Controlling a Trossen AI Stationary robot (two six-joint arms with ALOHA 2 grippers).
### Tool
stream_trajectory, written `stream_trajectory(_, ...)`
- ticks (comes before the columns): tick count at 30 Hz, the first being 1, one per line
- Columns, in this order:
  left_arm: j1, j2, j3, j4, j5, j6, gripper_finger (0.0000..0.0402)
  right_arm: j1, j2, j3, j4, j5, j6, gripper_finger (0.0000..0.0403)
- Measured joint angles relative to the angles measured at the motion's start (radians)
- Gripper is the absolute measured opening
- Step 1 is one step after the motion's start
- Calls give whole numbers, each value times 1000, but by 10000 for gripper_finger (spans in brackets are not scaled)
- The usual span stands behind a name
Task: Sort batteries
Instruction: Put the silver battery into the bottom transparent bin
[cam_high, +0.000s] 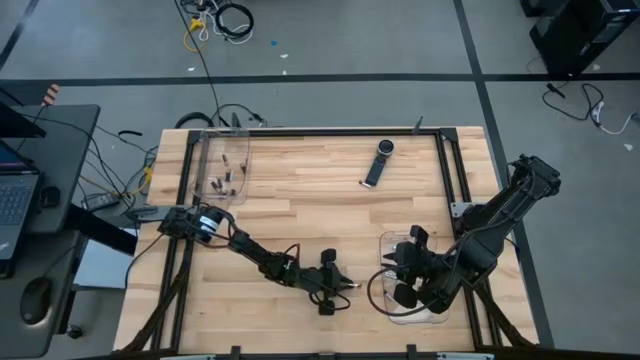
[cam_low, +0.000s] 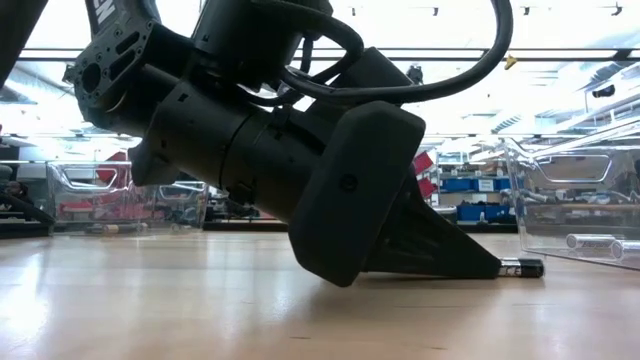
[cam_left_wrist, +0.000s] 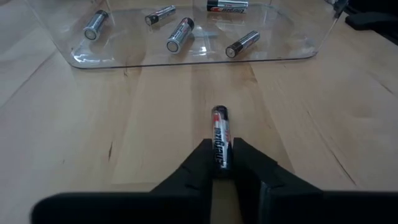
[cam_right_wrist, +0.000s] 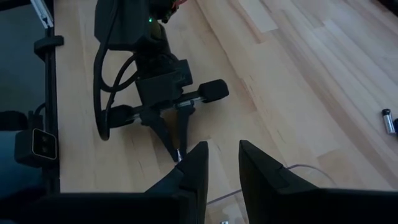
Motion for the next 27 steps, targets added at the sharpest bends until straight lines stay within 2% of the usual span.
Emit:
stream_trajectory(6,-1,0,-2,3,0,17,21,0,0,0,0,2,0,75)
stream_trajectory(14,-10,2,-4,56,-17,56,19,0,0,0,0,2,-5,75)
stream_trajectory(20,-36,-23,-7,46,-99,134,19,0,0,0,30,19,-54,75)
stream_trajectory(27,-45,-123,-9,-26,-179,228,19,1,1,-5,82,40,-115,75)
